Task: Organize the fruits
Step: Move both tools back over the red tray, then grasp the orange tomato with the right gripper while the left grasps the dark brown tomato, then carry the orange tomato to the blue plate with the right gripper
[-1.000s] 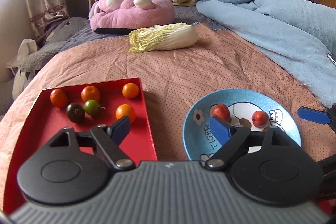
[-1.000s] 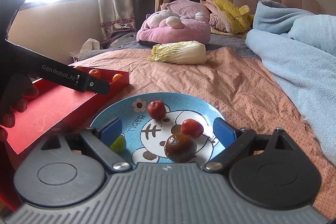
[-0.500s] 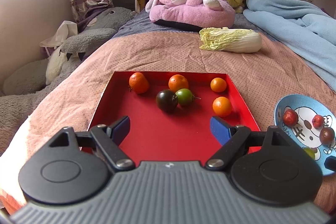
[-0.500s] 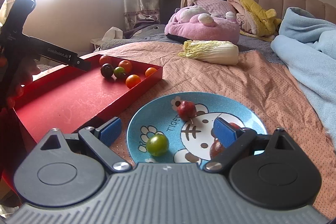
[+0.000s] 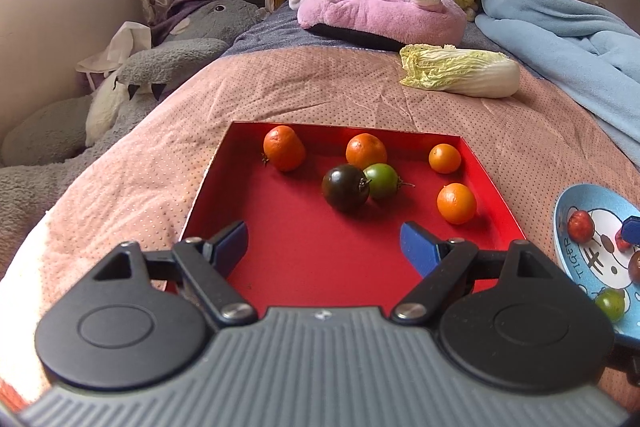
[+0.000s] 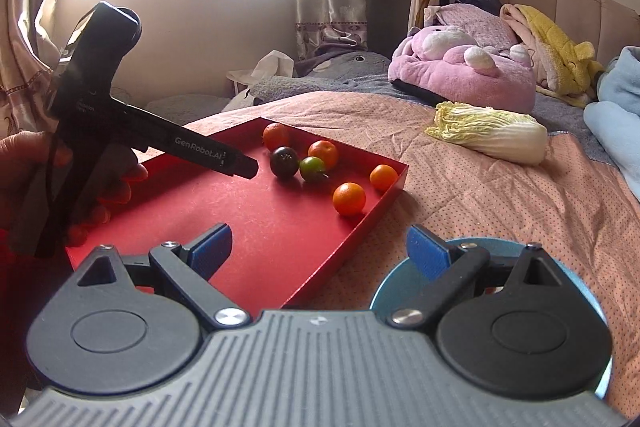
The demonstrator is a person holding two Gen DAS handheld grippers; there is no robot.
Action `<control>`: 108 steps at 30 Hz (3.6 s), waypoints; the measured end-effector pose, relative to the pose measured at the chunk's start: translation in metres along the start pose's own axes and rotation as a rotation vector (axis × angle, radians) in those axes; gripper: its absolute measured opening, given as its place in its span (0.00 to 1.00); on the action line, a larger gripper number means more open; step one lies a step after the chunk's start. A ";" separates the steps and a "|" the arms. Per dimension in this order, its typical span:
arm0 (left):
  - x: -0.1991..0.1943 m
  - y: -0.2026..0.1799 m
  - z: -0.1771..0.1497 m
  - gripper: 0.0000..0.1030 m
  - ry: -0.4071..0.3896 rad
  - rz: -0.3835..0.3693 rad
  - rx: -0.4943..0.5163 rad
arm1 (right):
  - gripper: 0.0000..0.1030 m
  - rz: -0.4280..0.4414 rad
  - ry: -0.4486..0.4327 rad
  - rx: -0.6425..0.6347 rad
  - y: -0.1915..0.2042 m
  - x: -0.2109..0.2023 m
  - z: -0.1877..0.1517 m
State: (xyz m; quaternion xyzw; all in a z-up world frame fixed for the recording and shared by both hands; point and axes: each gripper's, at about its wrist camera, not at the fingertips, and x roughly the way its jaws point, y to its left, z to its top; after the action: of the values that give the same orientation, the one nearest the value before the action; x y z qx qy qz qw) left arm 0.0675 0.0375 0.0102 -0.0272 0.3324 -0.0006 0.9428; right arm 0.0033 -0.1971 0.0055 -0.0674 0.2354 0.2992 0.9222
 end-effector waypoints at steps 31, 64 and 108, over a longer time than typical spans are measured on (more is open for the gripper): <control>0.081 -0.008 0.015 0.67 0.031 -0.090 0.102 | 0.44 -0.058 0.247 -0.107 -0.027 0.168 0.040; -0.019 0.020 -0.003 0.39 -0.010 -0.070 -0.021 | 0.37 0.019 0.217 -0.046 0.036 0.034 0.008; -0.059 0.004 -0.039 0.39 0.051 0.026 0.040 | 0.37 -0.041 0.134 0.093 -0.003 -0.055 -0.038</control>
State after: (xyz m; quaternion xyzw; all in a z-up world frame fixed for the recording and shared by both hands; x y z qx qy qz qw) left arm -0.0032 0.0406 0.0171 -0.0041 0.3568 0.0046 0.9342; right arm -0.0489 -0.2384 -0.0019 -0.0493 0.3087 0.2641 0.9124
